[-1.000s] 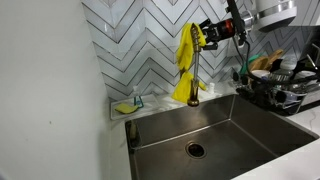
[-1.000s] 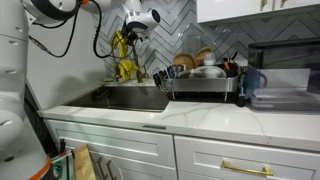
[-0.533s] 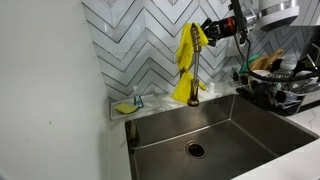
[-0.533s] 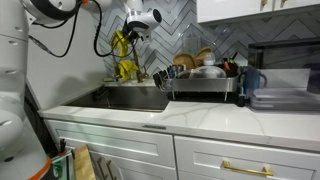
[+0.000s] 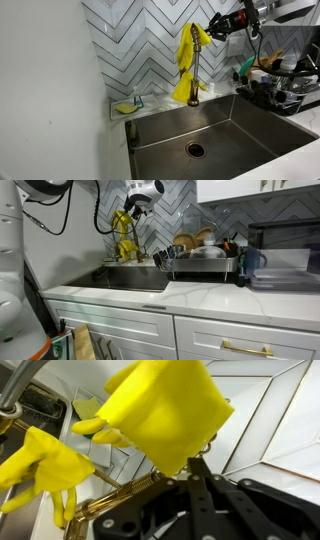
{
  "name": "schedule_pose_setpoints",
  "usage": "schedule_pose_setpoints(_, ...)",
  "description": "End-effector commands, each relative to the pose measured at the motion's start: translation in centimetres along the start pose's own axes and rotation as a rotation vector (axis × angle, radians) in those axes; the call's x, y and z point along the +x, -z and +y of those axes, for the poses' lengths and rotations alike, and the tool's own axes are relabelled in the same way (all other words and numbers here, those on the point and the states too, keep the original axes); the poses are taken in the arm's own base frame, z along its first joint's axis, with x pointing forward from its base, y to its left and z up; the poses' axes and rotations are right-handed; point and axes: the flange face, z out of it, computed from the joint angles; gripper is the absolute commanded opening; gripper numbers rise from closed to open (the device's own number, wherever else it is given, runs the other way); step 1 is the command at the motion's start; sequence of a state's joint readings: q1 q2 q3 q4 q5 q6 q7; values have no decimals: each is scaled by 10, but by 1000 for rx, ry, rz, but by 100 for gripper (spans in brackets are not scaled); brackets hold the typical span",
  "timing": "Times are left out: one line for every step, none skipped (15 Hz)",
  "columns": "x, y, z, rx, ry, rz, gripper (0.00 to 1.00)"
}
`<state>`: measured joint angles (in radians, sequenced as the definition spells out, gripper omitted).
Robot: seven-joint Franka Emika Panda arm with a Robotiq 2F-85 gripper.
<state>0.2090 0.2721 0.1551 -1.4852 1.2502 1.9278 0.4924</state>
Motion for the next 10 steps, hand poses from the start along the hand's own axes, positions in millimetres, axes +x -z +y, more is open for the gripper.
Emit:
schedule_pose_setpoints(-9,8,14,-52,-85,25,27)
schedule_pose_setpoints(-10,10,19,-69,-114,37,33)
schedule_pose_setpoints(-12,13,22,-85,-136,56,40)
schedule_pose_setpoints(-12,15,25,-97,-153,65,50)
schedule_pose_setpoints(-14,17,27,-109,-168,73,56)
schedule_pose_setpoints(-15,19,29,-114,-180,77,63)
schedule_pose_setpoints(-18,20,30,-119,-194,72,72)
schedule_pose_setpoints(-22,20,32,-122,-218,49,78)
schedule_pose_setpoints(-25,20,34,-124,-235,33,87)
schedule_pose_setpoints(-28,19,35,-125,-254,9,94)
